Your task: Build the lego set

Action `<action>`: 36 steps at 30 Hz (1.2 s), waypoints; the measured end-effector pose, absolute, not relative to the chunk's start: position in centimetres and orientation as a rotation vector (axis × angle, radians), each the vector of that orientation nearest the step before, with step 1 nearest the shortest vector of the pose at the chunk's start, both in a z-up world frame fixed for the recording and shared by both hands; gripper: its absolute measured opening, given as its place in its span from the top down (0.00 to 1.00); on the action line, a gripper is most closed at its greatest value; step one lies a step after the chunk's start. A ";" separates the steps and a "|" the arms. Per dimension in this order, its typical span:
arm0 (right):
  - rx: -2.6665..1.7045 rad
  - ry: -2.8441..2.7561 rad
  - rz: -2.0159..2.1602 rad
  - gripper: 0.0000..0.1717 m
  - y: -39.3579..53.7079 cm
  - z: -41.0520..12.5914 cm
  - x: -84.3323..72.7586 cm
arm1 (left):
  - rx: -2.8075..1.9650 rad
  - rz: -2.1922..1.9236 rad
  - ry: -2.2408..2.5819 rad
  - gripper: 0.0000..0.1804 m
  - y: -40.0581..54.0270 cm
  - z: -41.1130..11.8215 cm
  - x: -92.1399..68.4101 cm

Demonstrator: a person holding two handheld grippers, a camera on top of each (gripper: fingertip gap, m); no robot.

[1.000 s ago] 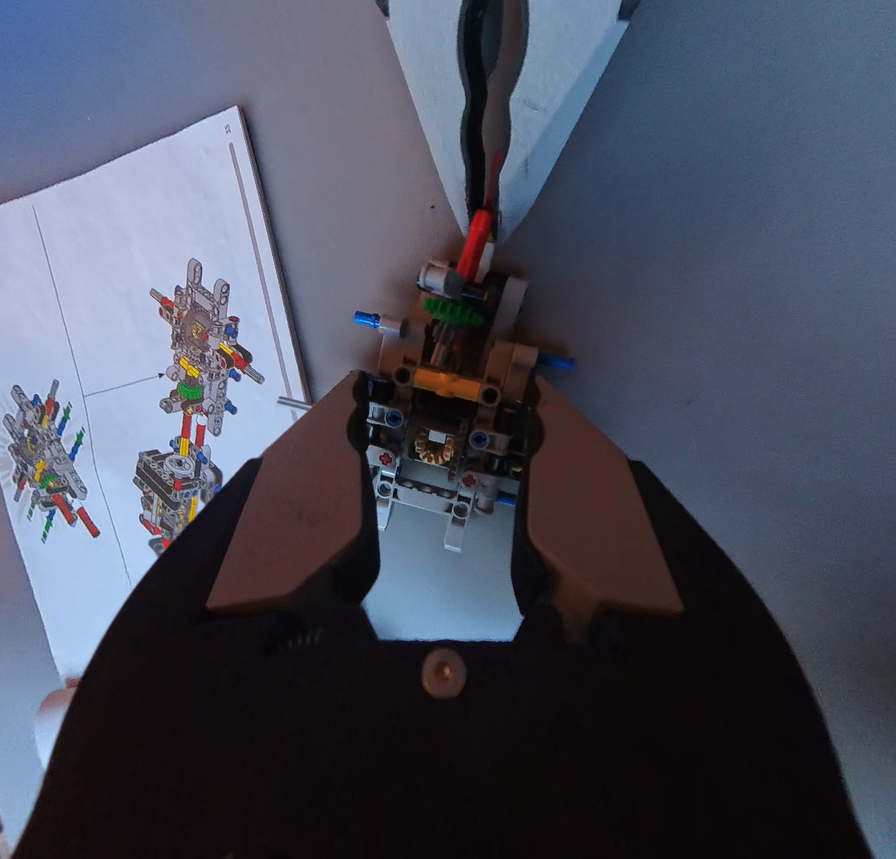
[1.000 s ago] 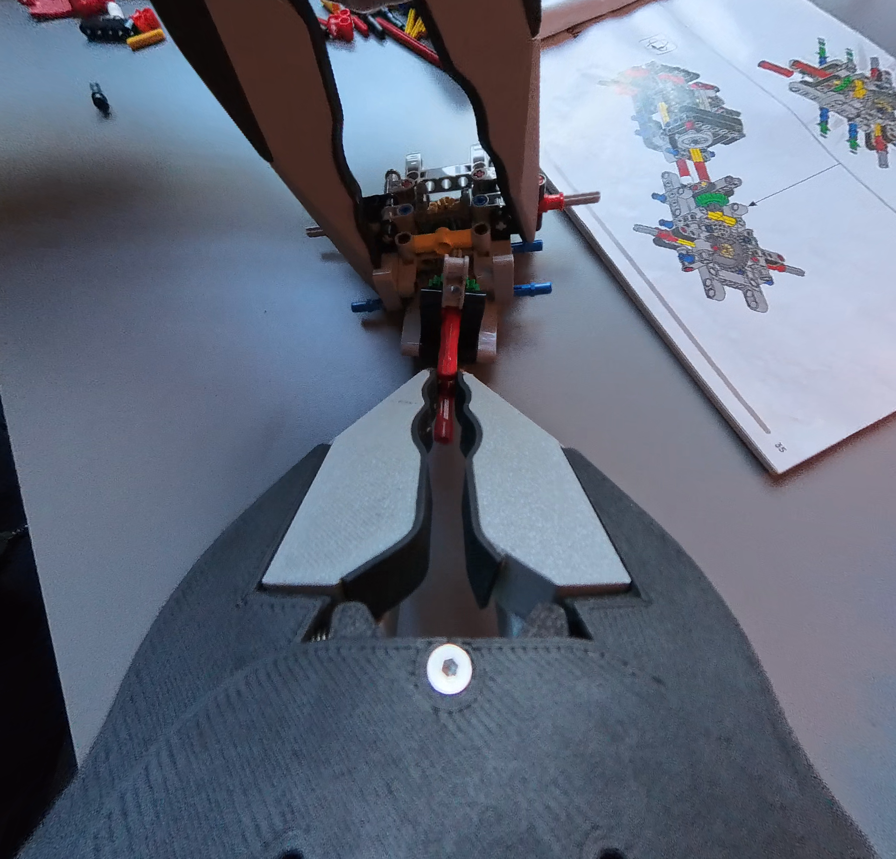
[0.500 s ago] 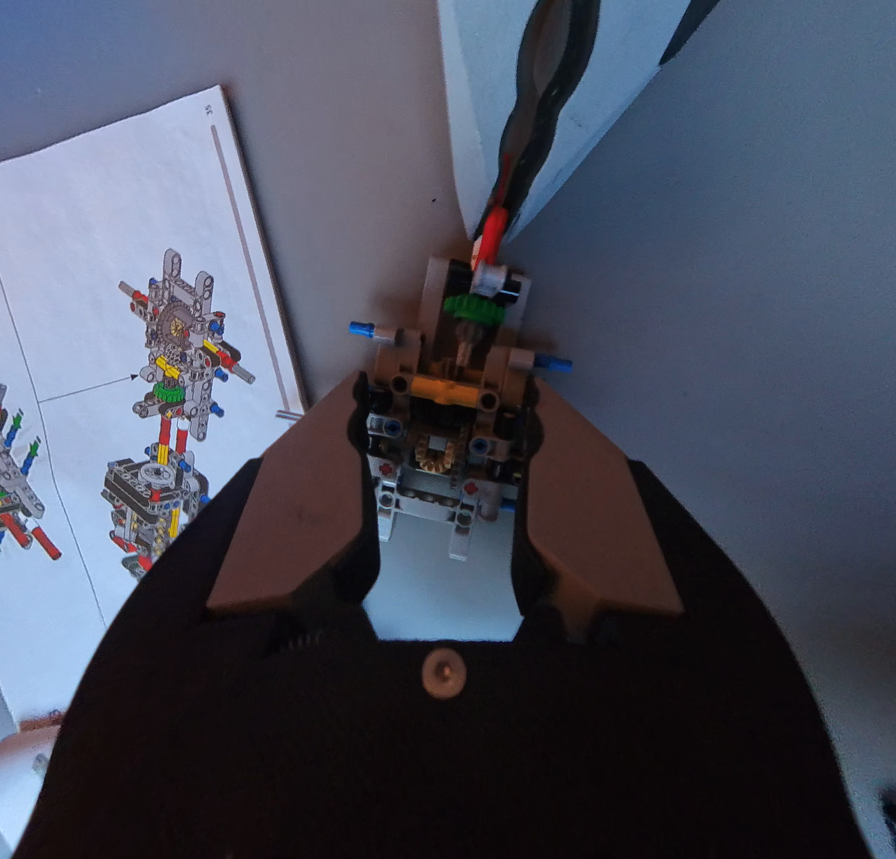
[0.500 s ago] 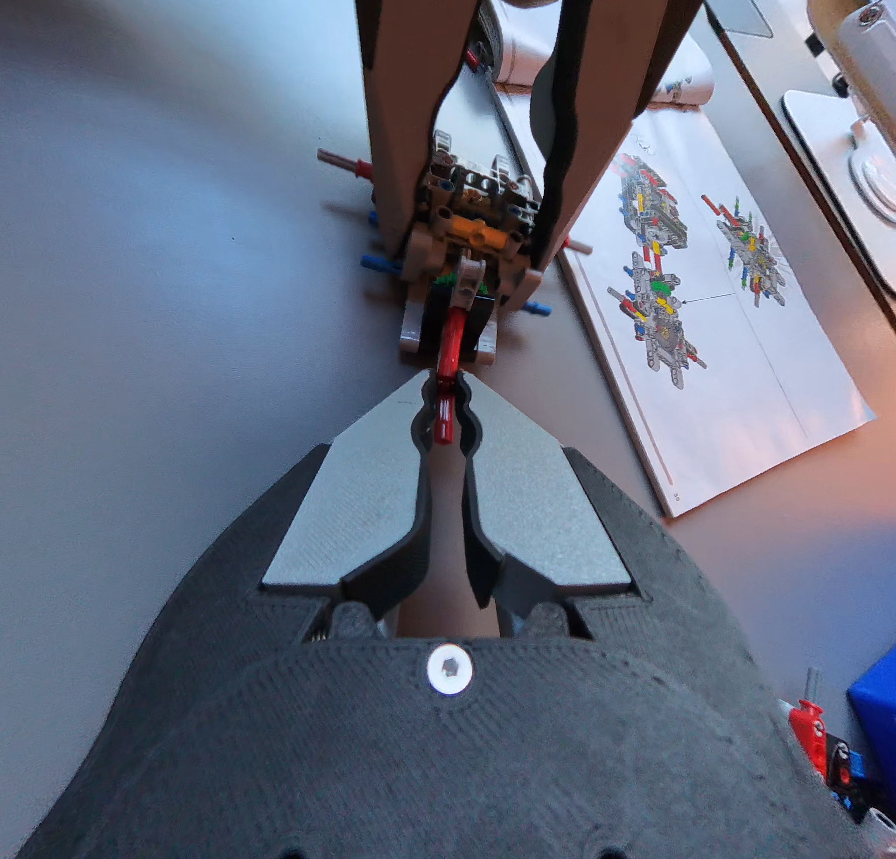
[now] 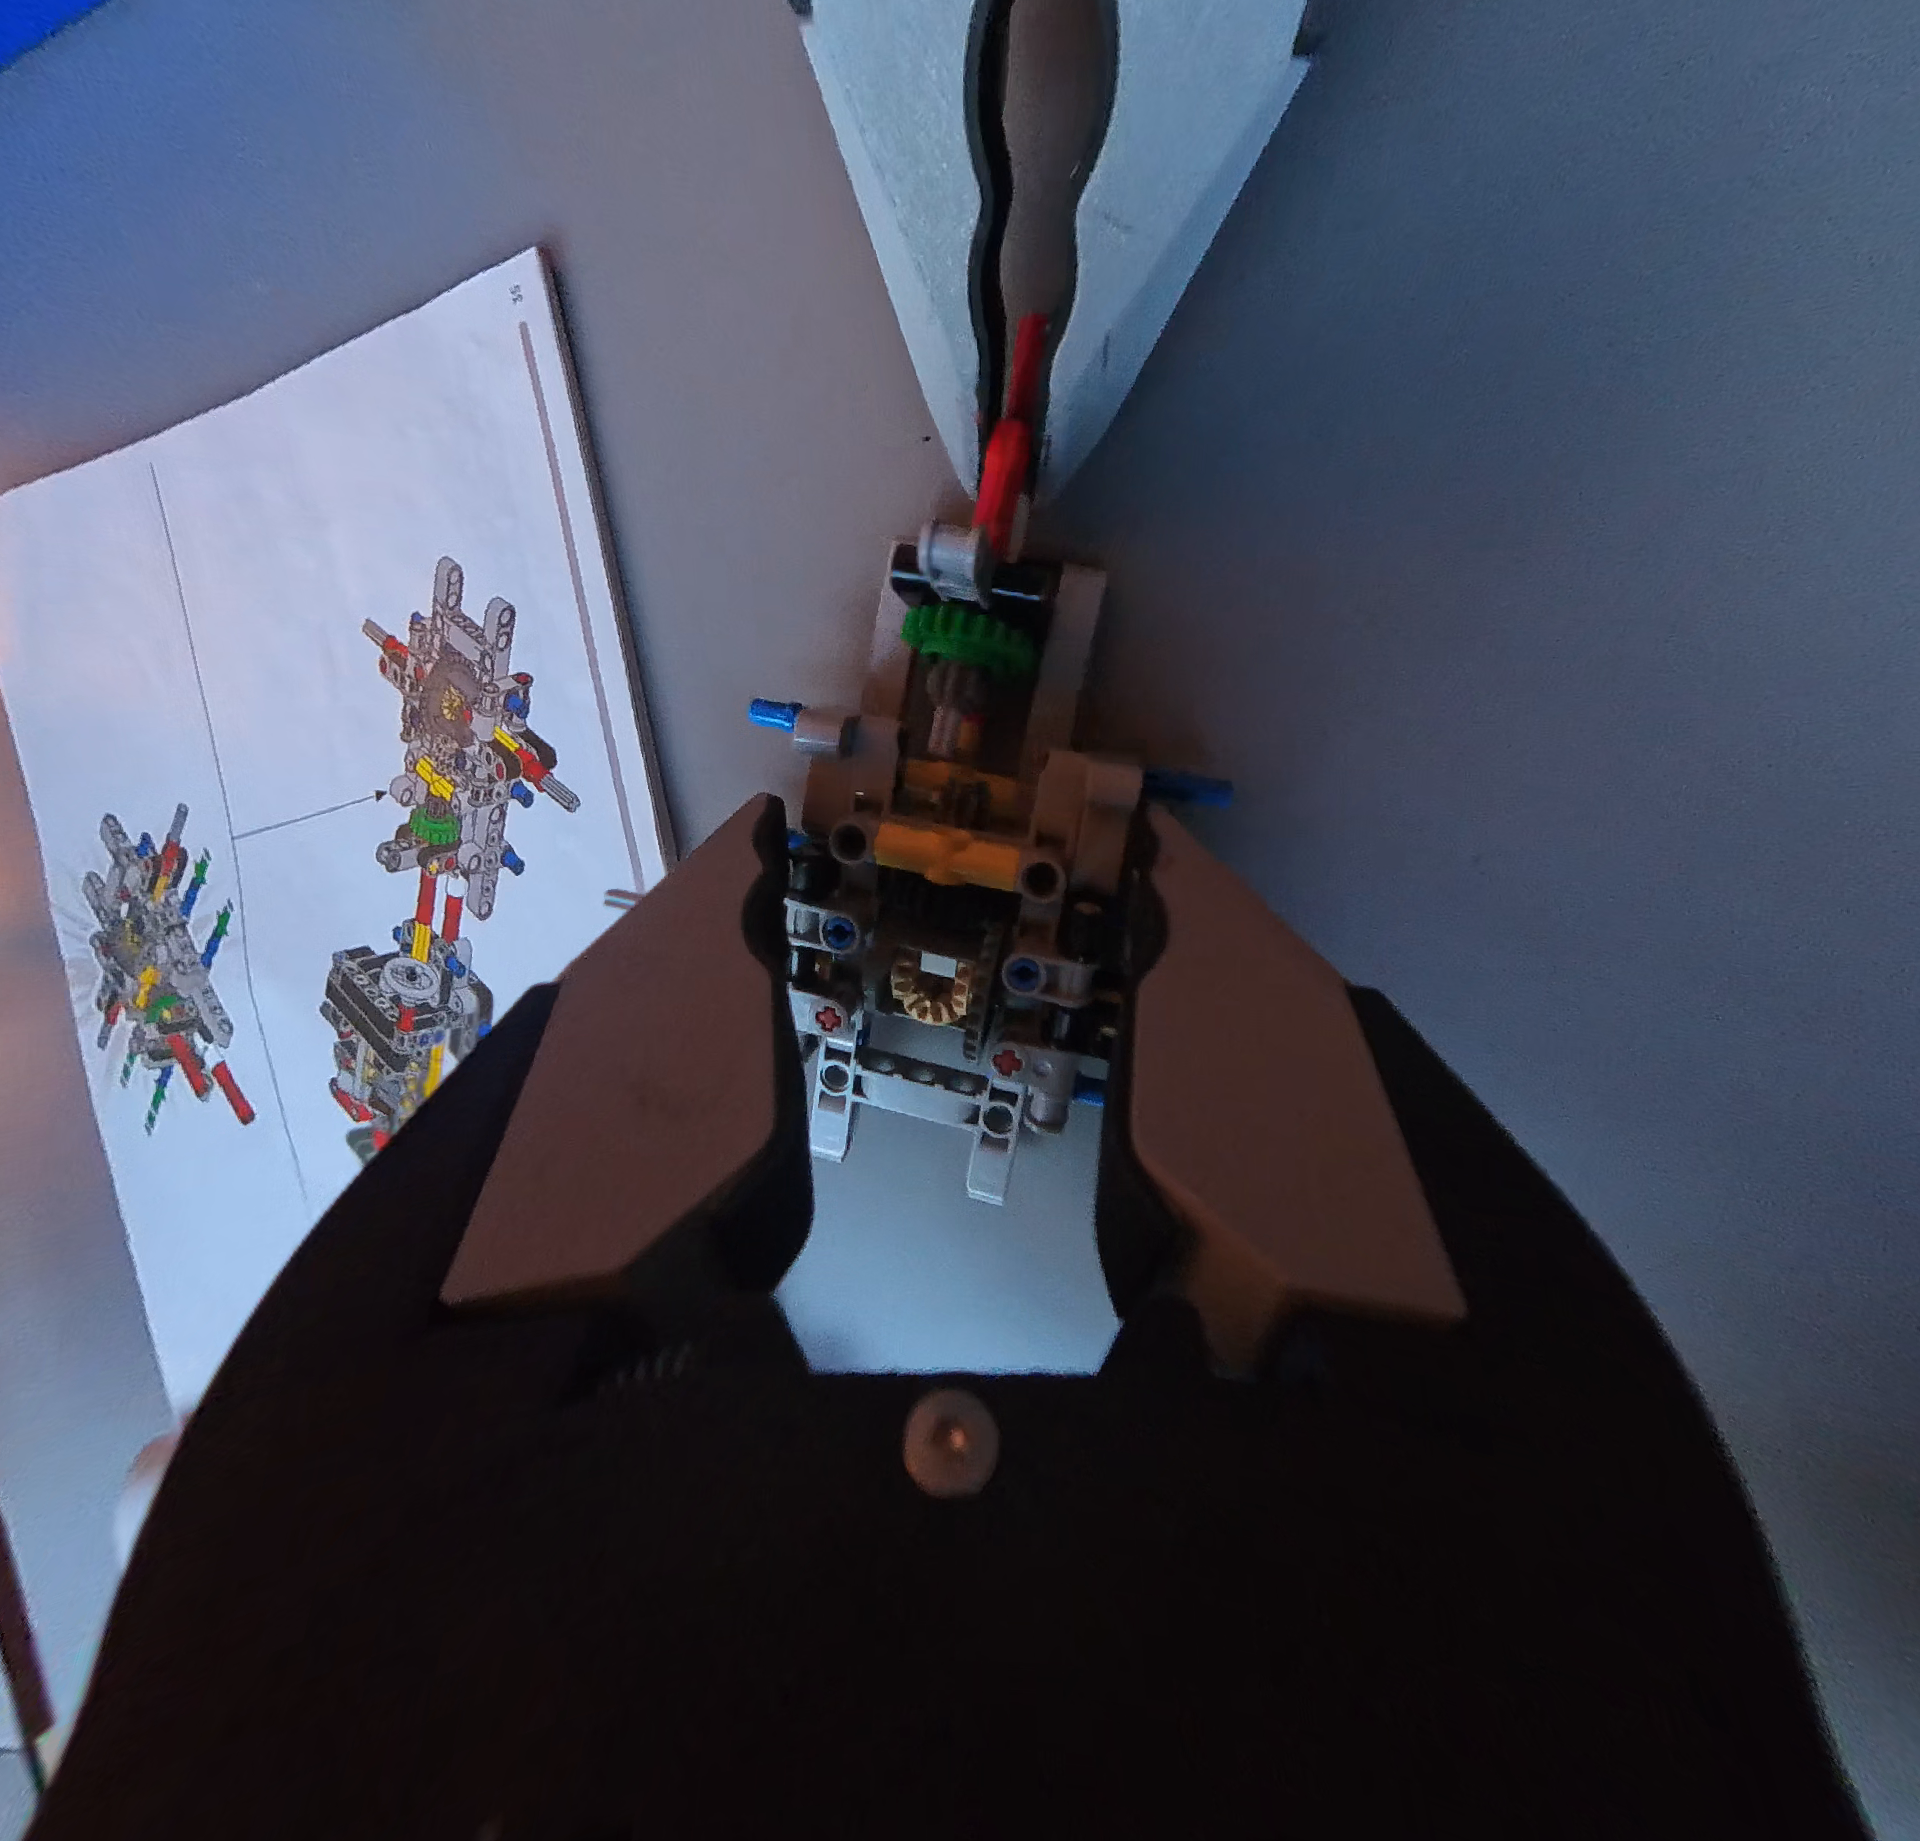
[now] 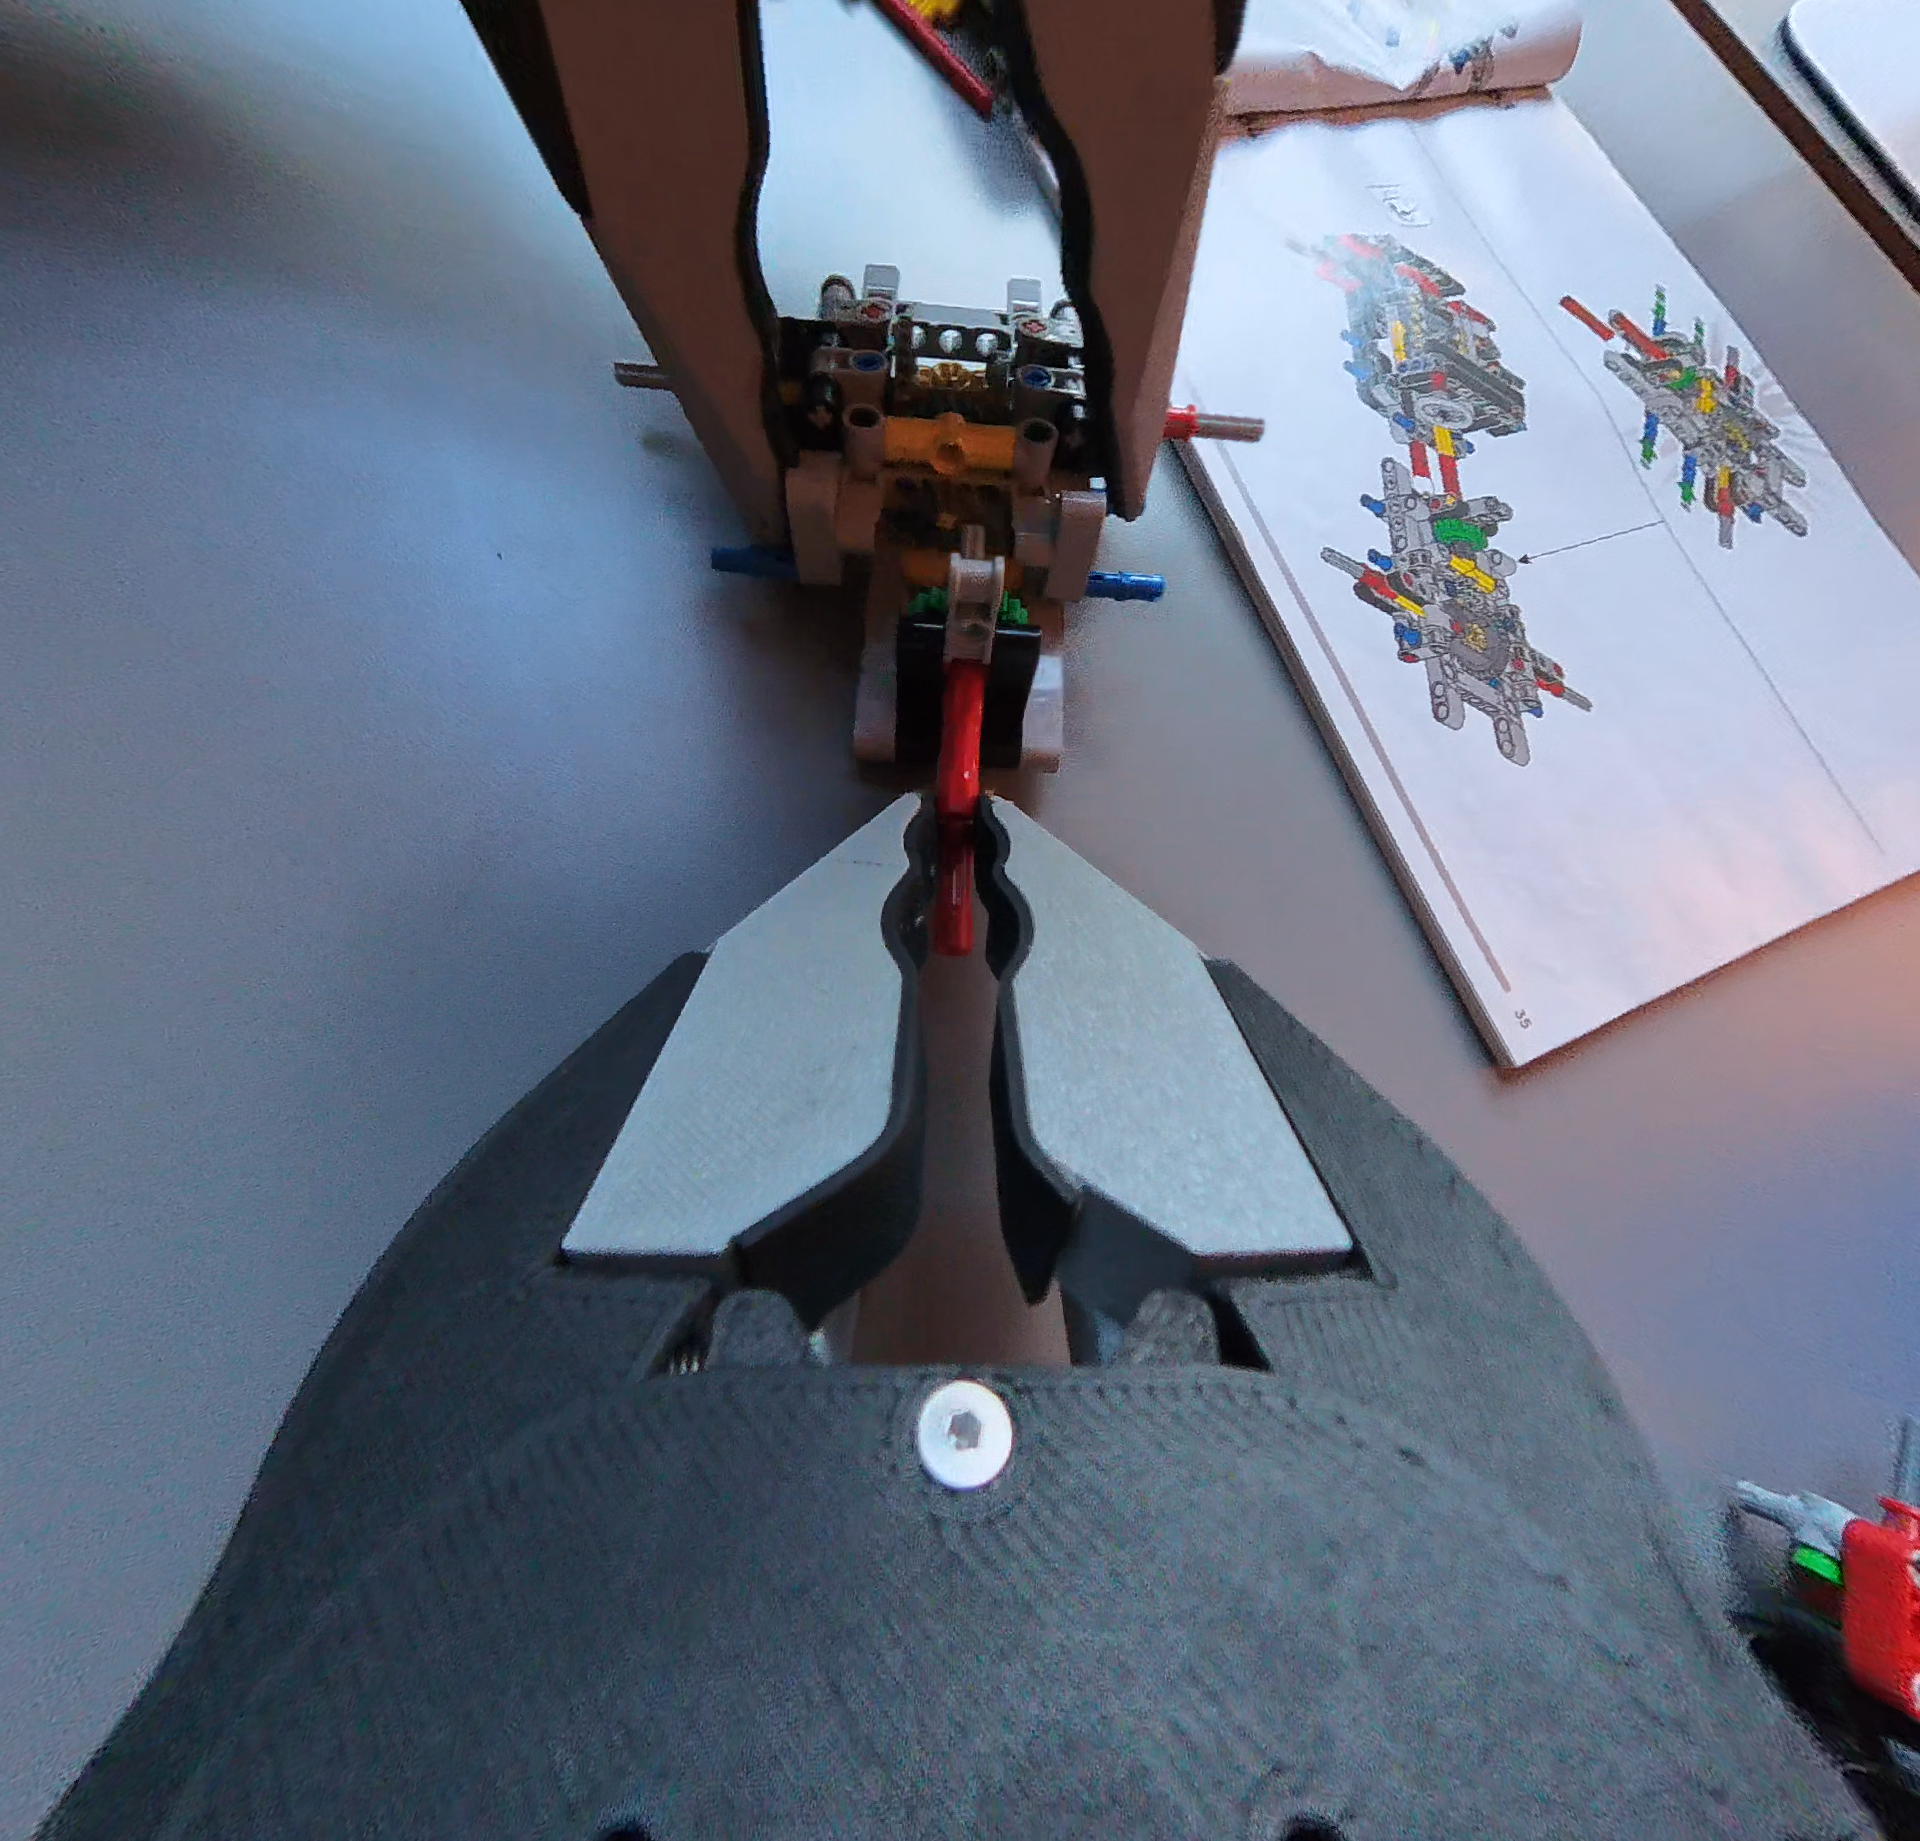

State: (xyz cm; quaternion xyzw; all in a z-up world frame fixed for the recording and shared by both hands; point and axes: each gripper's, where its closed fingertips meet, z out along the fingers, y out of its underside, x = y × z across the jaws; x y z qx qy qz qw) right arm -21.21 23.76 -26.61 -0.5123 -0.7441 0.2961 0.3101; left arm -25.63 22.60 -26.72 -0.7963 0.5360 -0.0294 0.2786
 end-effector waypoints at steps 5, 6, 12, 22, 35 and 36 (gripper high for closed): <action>-1.378 -1.948 0.853 0.98 23.6 -26.2 -21.2 | -2.143 -0.048 1.420 0.69 23.0 -26.7 -25.1; -1.379 -1.945 0.843 0.98 23.7 -26.2 -21.2 | -2.133 -0.031 1.426 0.69 23.2 -26.7 -24.8; -1.380 -1.942 0.816 0.98 24.2 -26.3 -21.1 | -2.110 0.081 1.492 0.69 23.3 -26.5 -24.2; -1.297 -1.995 0.665 0.96 26.6 -27.0 -18.6 | -2.174 -0.035 1.301 0.50 22.1 -24.9 -26.3; -1.400 -1.787 1.130 0.79 27.5 -23.0 -17.5 | -2.112 0.109 1.206 0.77 19.3 -26.4 -27.9; -1.399 -1.781 1.104 0.79 27.7 -23.0 -17.6 | -2.089 0.145 1.208 0.77 19.4 -26.3 -28.2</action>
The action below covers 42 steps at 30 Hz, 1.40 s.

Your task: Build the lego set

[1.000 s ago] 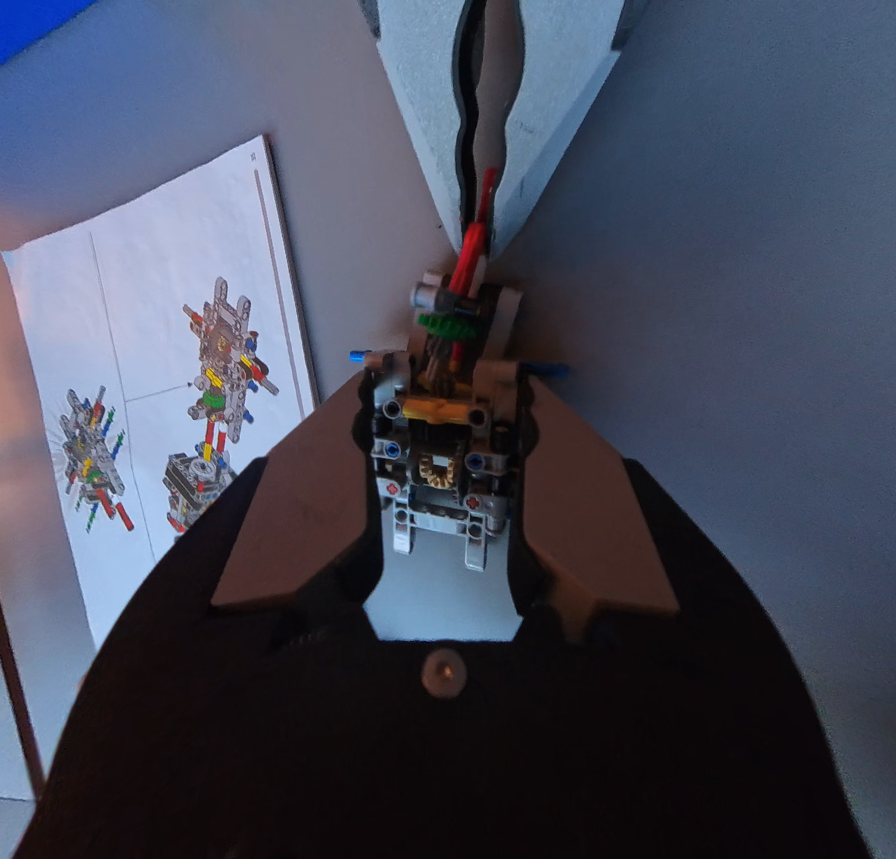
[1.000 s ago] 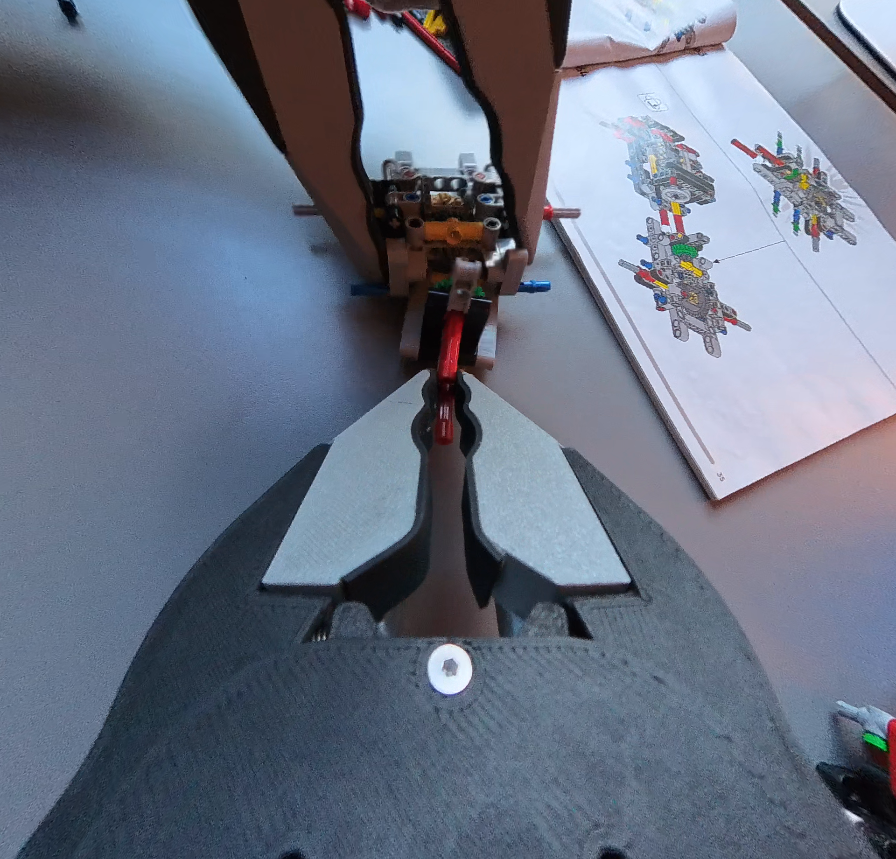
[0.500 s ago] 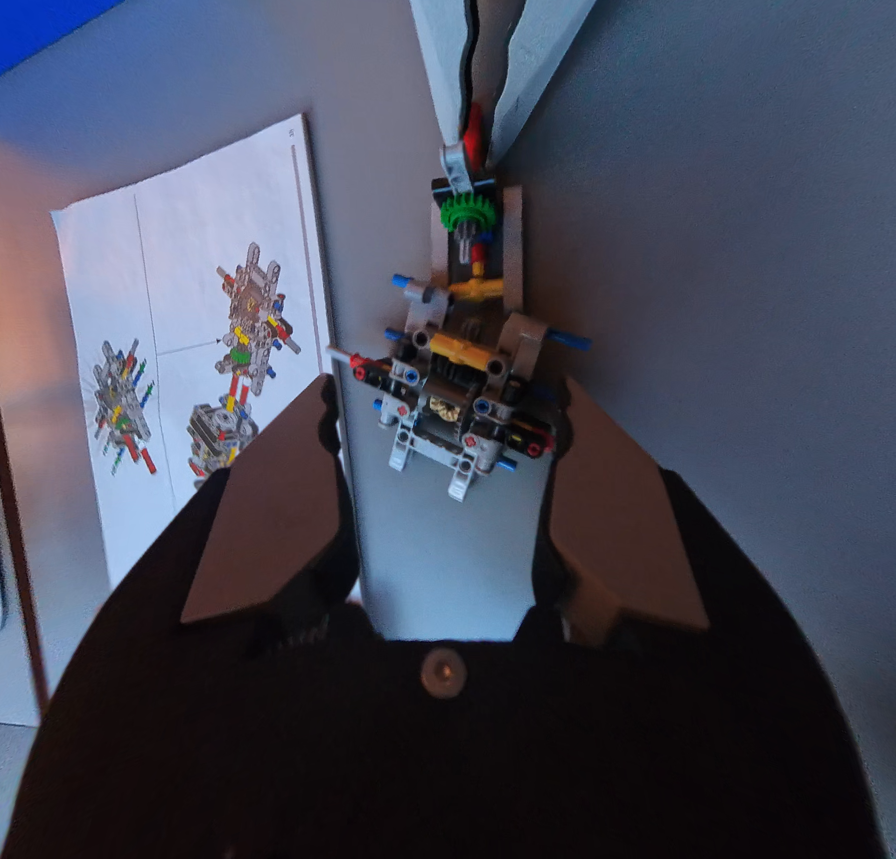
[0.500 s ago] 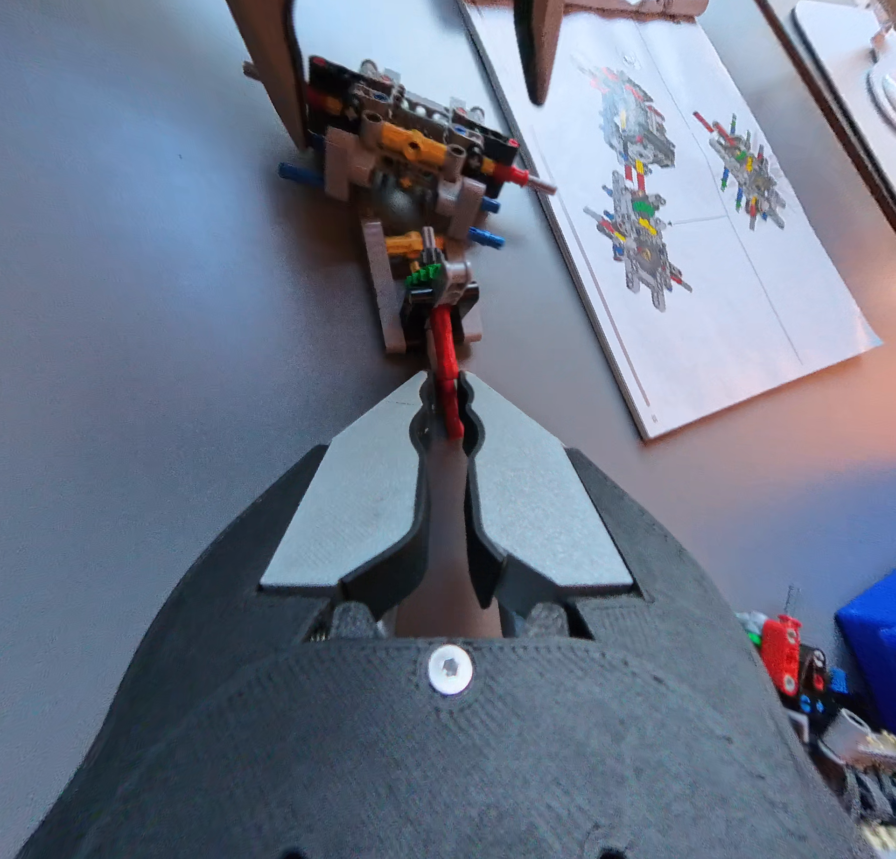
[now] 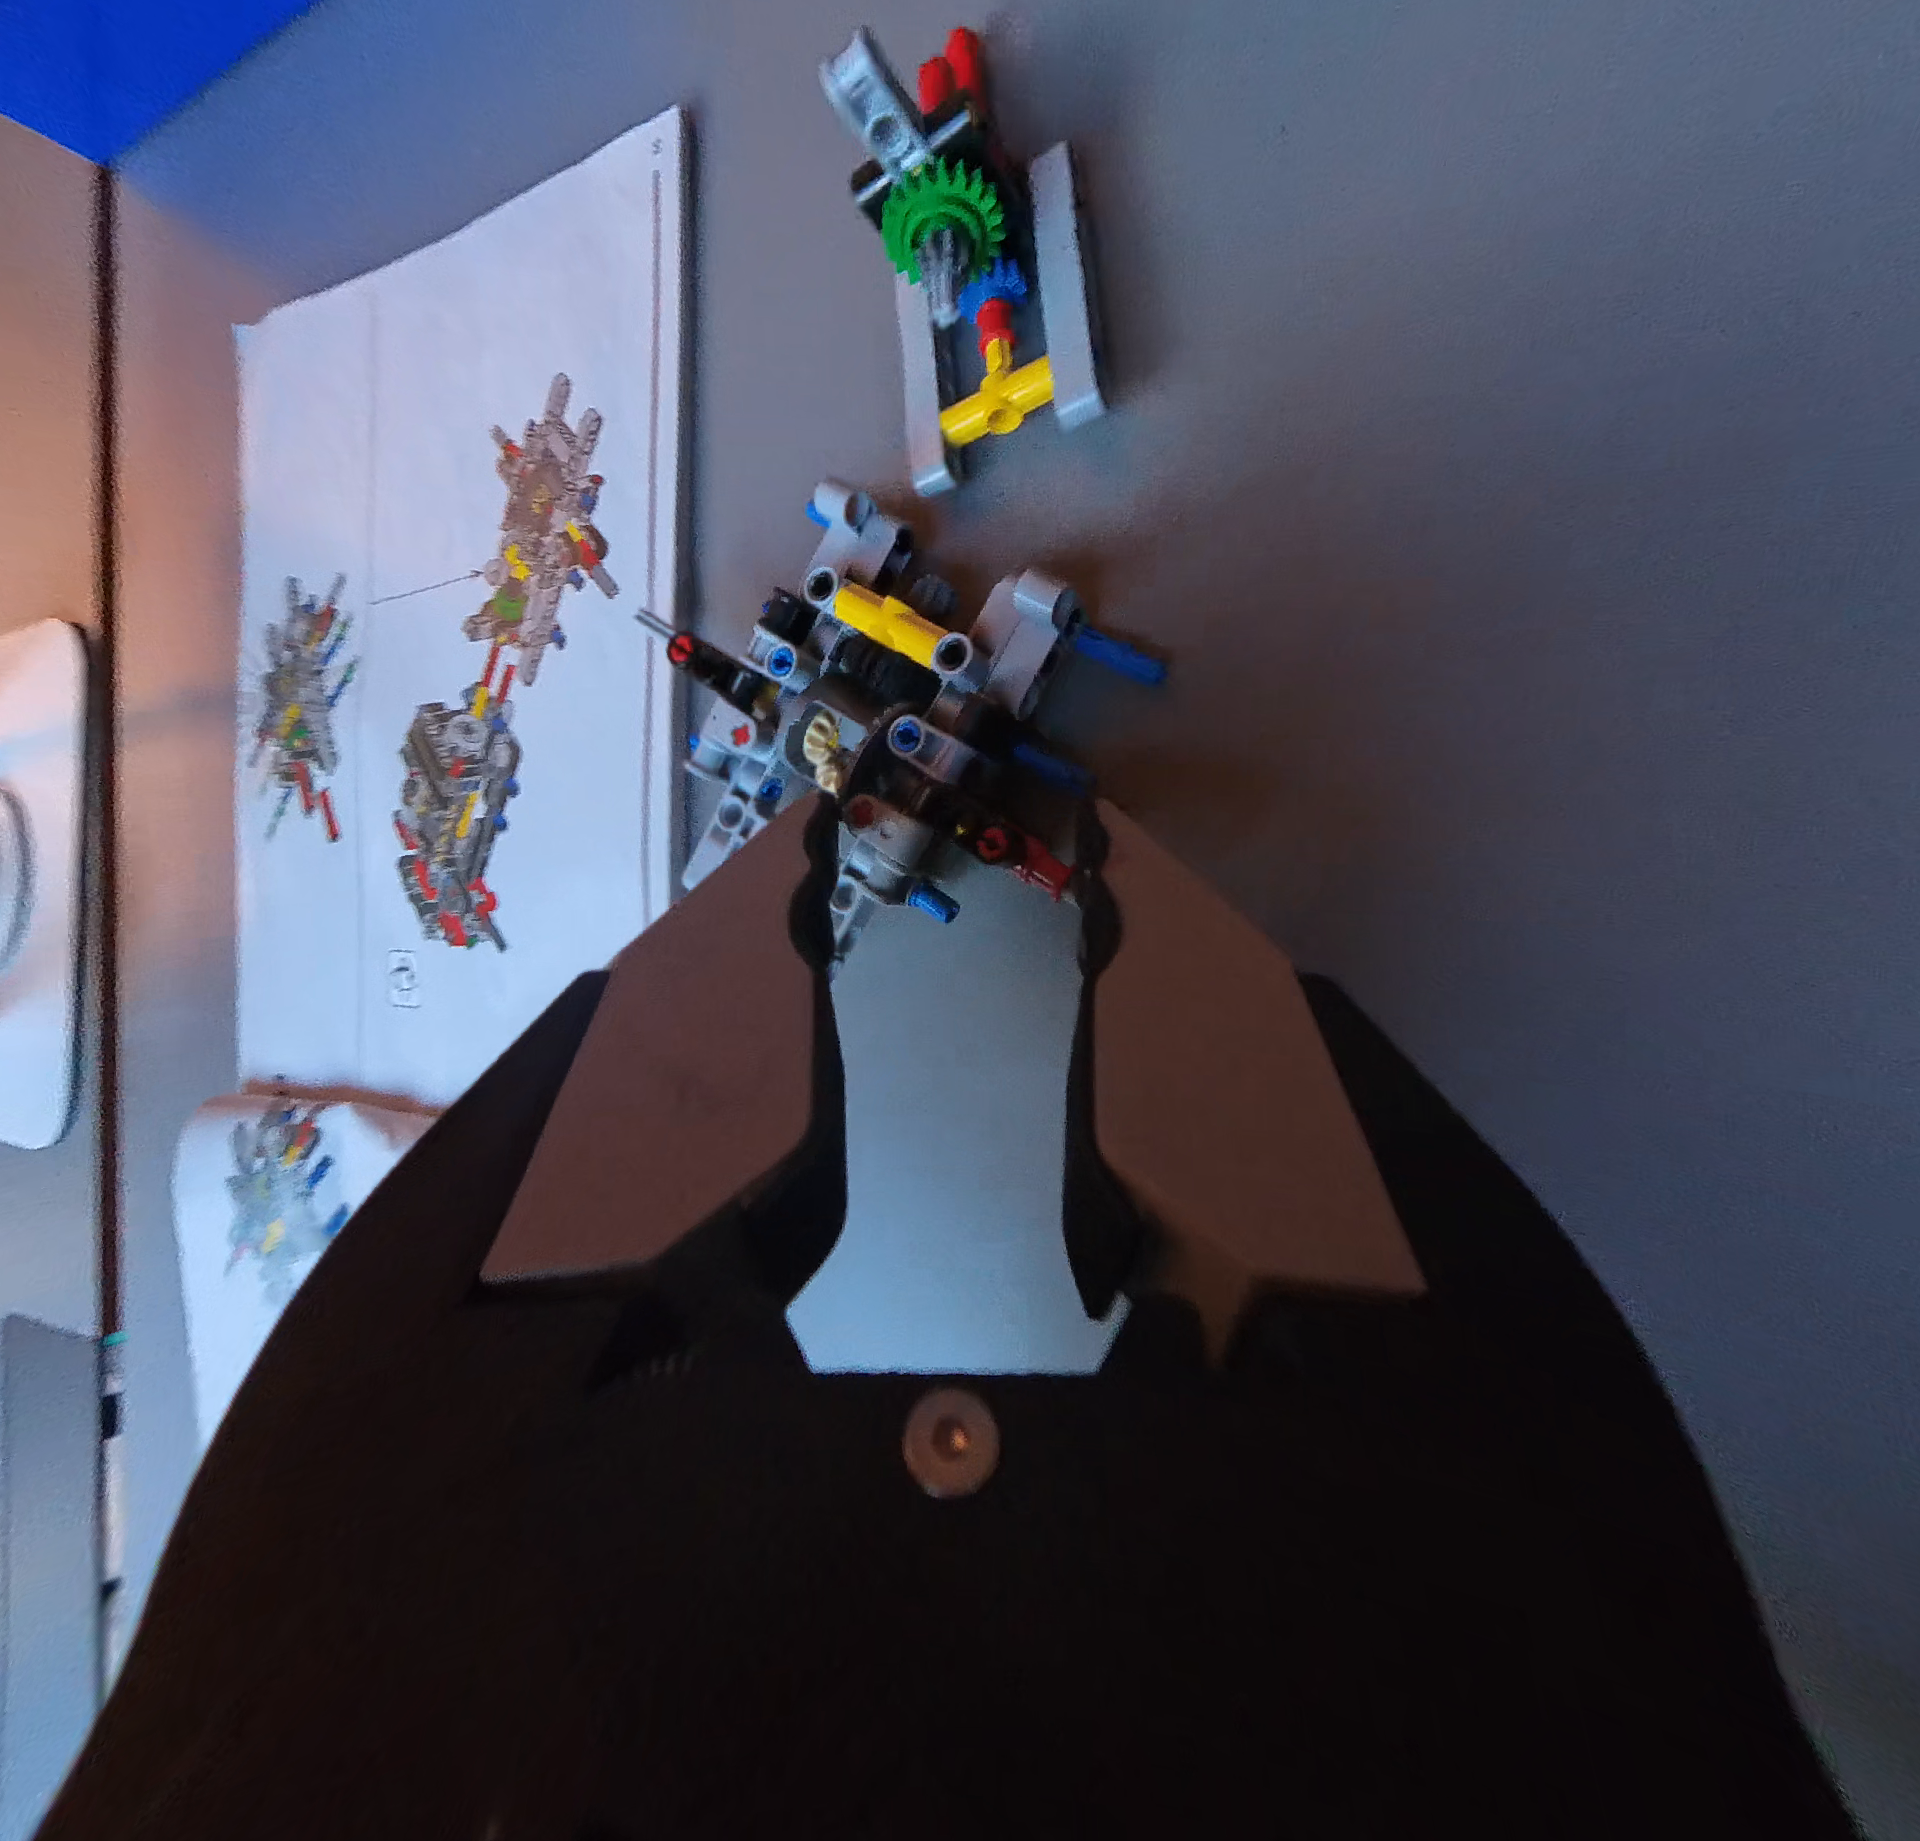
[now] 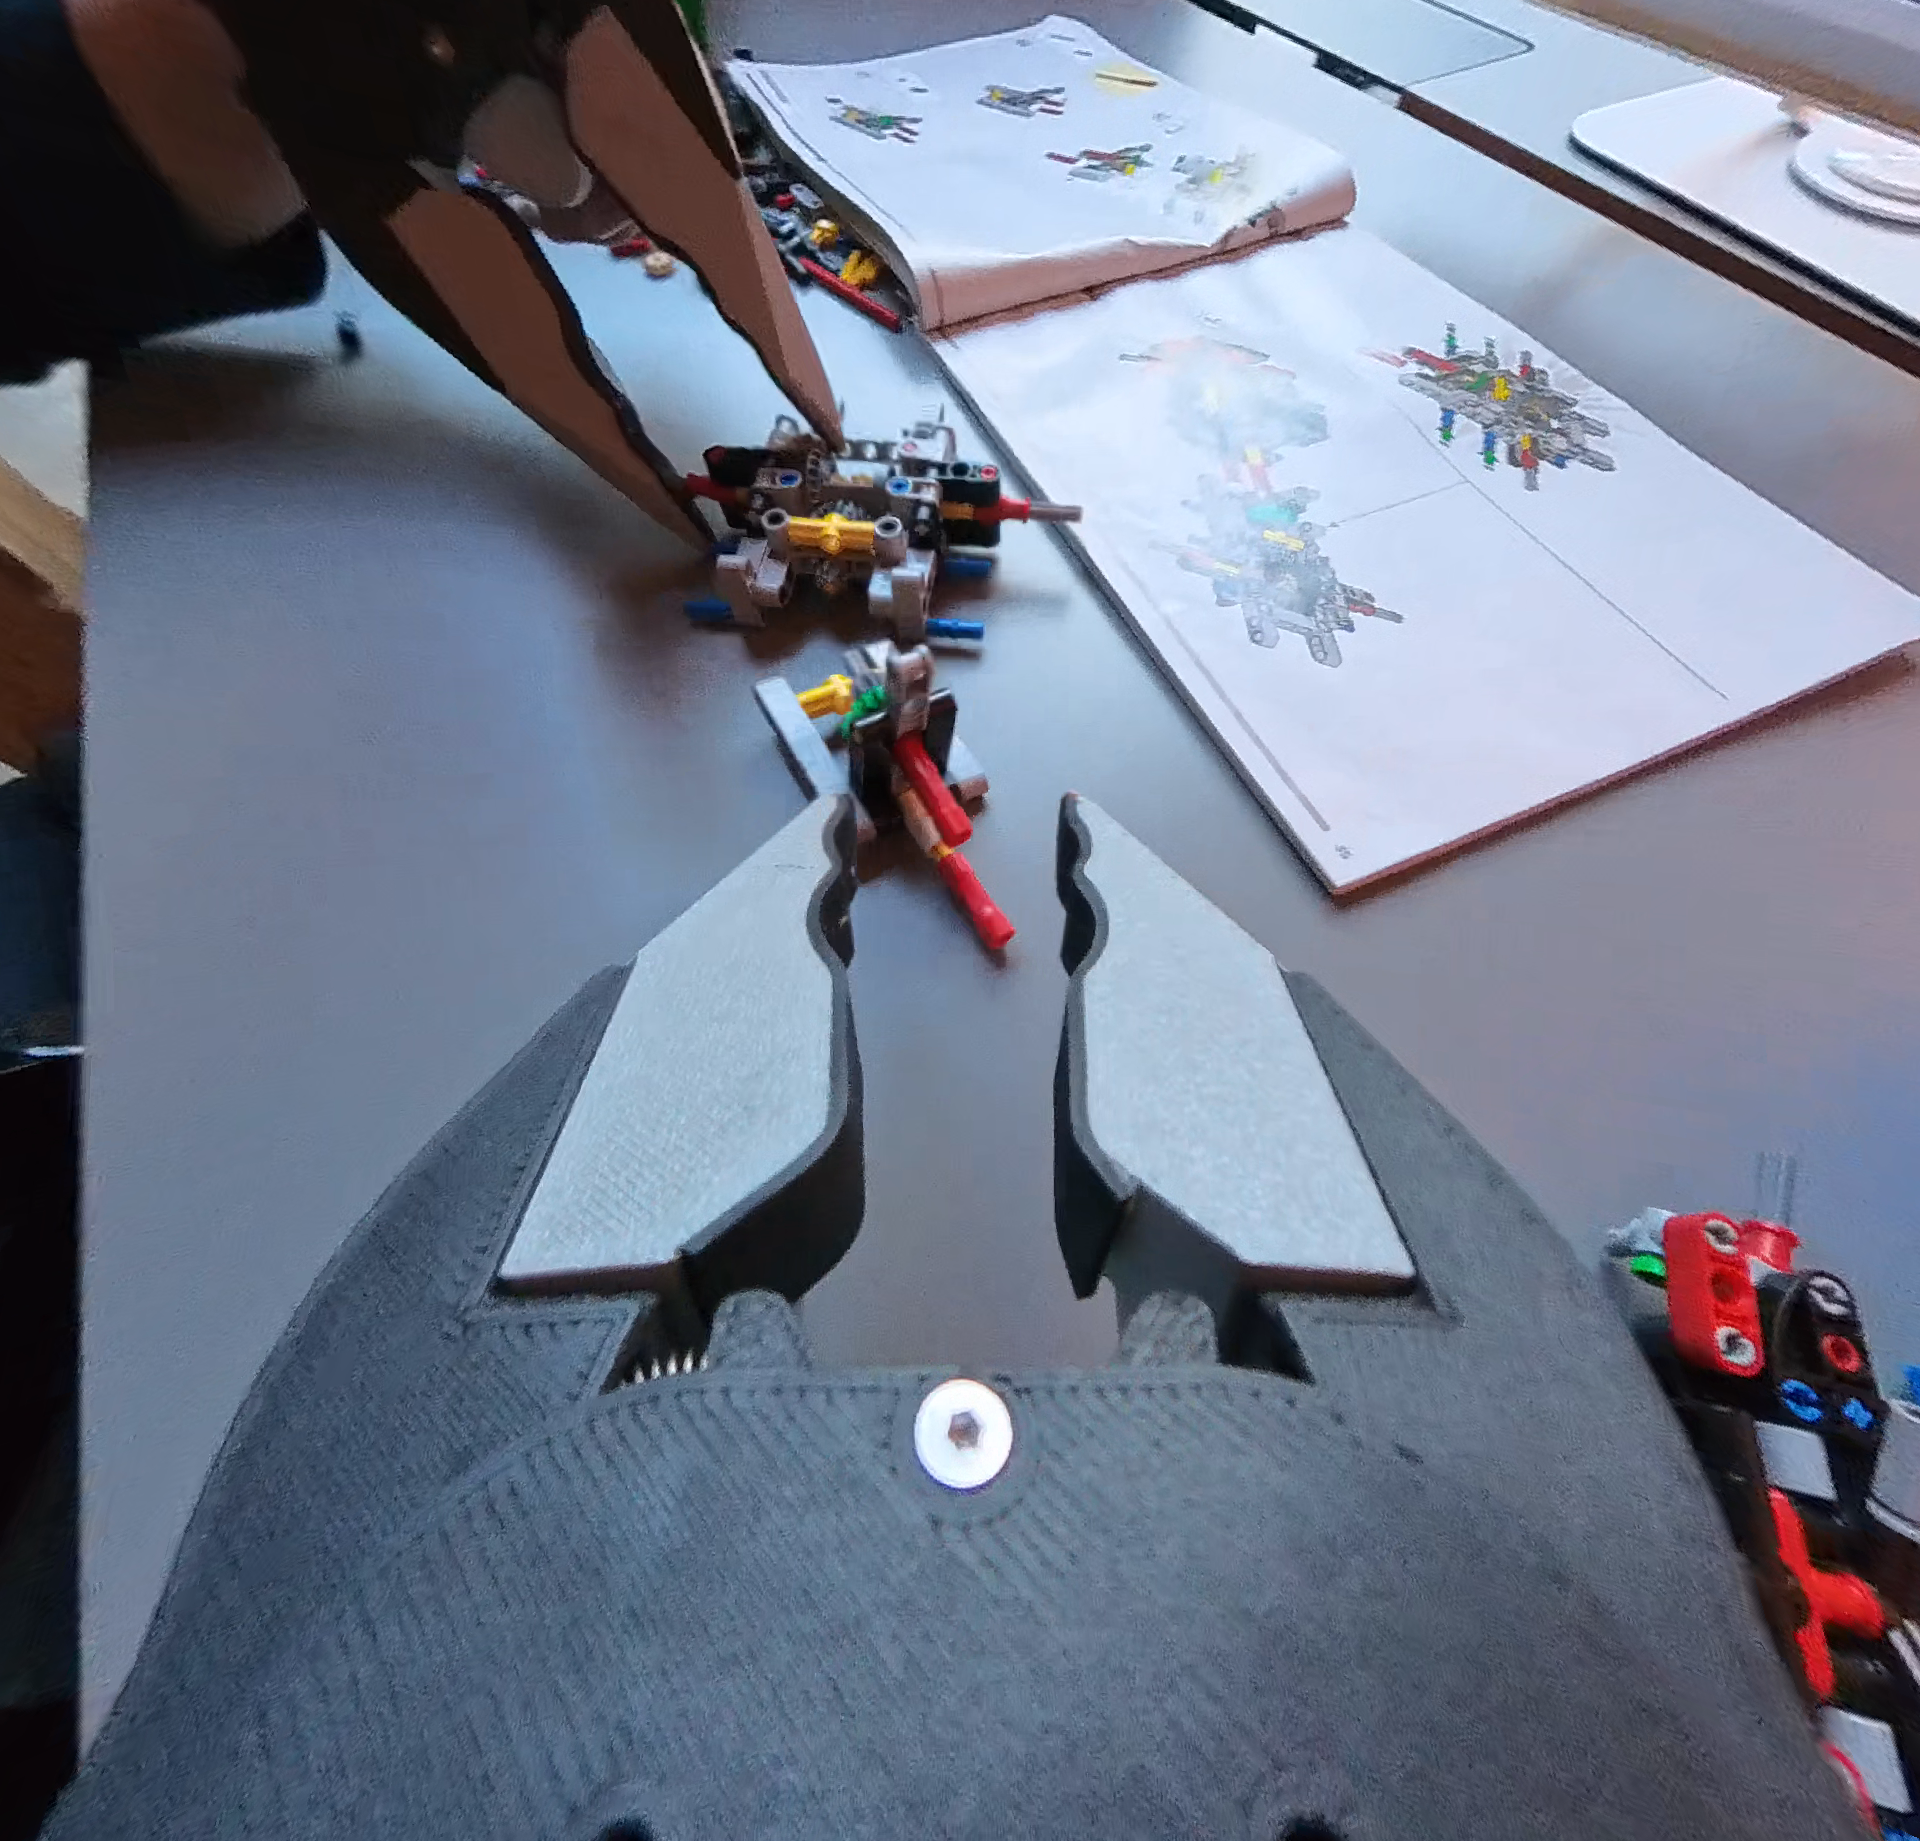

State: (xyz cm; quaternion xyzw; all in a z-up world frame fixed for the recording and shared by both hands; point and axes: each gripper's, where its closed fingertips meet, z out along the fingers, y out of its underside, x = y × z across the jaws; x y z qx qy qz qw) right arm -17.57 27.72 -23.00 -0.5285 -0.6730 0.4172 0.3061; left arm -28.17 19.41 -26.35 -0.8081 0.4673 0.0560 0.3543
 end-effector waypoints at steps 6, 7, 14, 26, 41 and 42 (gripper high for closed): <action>-1.375 -1.739 0.999 0.81 28.7 -22.9 -17.6 | -1.928 0.197 1.266 0.77 19.3 -26.1 -28.4; -1.365 -1.731 0.990 0.81 28.7 -22.7 -17.6 | -1.910 0.207 1.285 0.78 19.1 -26.0 -28.5; -1.326 -1.699 0.935 0.83 28.9 -22.2 -17.4 | -1.727 0.559 1.427 0.98 17.6 -25.4 -30.2; -1.332 -1.749 0.899 0.83 28.9 -23.1 -17.7 | -1.912 0.268 1.200 0.81 17.8 -25.7 -32.0; -1.301 -1.706 0.838 0.83 29.3 -22.6 -17.7 | -2.161 0.421 1.077 0.73 15.5 -25.0 -33.0; -1.299 -1.701 0.838 0.84 29.4 -22.5 -17.6 | -2.192 0.439 1.052 0.75 15.4 -25.1 -33.2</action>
